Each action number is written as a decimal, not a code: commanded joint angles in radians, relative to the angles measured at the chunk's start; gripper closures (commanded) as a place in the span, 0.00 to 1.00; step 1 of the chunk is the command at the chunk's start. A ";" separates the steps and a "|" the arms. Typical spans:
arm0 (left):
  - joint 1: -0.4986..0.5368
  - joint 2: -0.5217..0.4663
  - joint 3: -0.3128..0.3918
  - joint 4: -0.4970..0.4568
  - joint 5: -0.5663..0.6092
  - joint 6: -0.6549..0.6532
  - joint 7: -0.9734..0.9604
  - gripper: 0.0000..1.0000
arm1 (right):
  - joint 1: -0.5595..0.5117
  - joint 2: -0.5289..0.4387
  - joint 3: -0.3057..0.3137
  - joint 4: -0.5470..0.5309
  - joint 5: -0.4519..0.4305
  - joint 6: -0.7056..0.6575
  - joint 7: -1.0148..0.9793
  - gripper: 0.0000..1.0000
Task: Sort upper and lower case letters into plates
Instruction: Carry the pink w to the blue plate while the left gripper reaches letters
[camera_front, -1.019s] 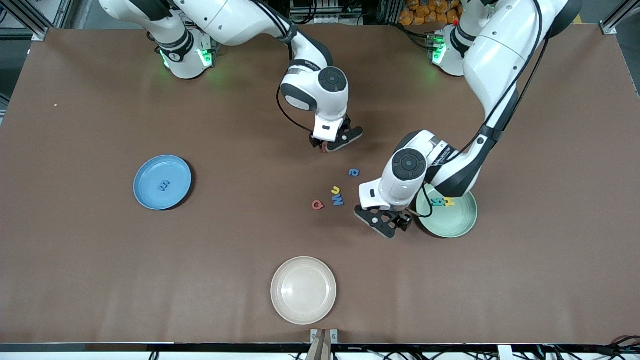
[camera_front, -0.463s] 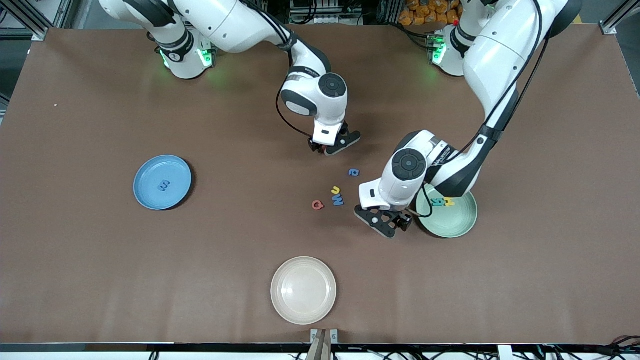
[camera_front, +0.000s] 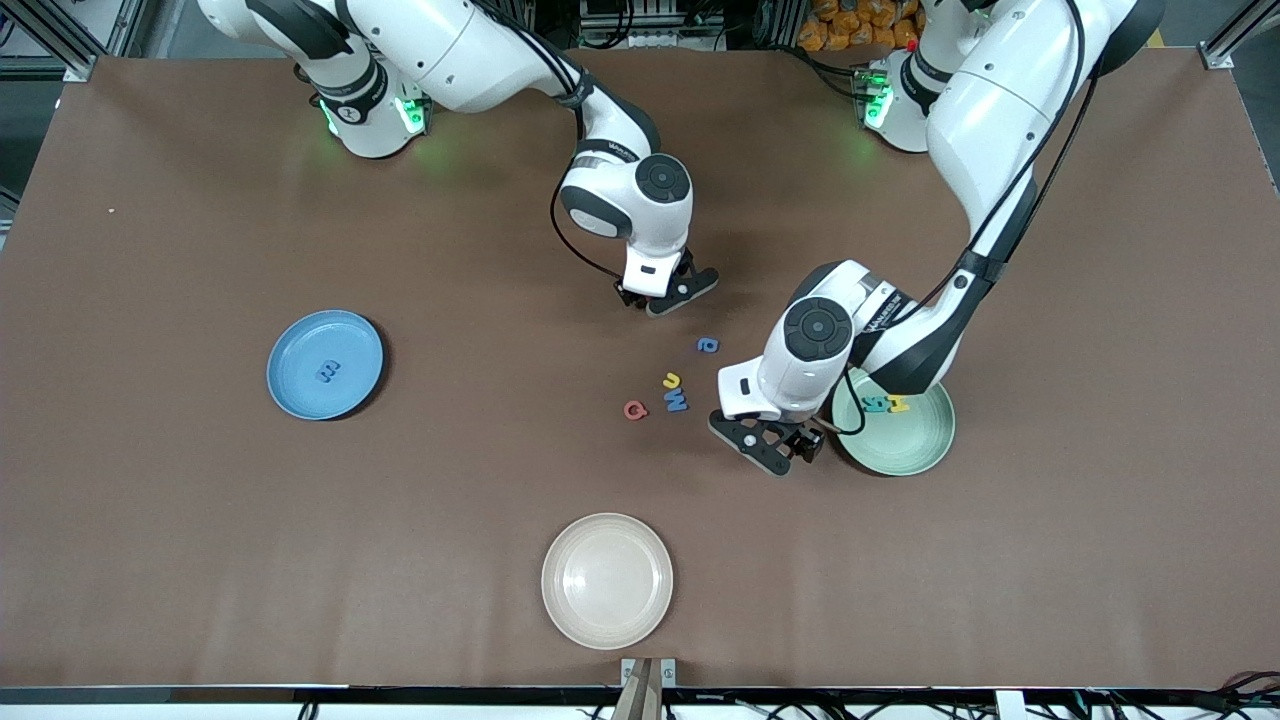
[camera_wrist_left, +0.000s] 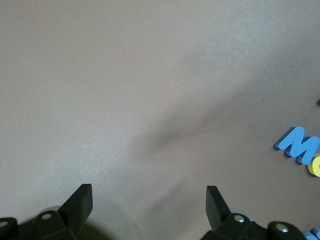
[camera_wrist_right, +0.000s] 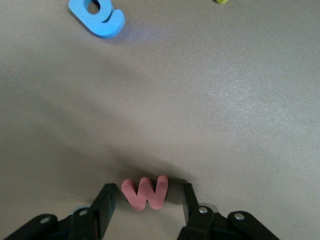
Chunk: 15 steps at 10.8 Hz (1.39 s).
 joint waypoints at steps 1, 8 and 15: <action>0.007 -0.031 -0.004 -0.029 0.018 -0.010 0.015 0.00 | -0.006 0.012 0.010 0.015 -0.028 0.001 0.026 0.50; 0.007 -0.029 -0.004 -0.029 0.018 -0.008 0.013 0.00 | -0.124 -0.077 0.042 0.039 0.004 -0.080 0.007 1.00; 0.005 -0.028 -0.004 -0.027 0.018 -0.008 0.010 0.00 | -0.347 -0.342 -0.122 0.067 0.324 -0.421 -0.314 1.00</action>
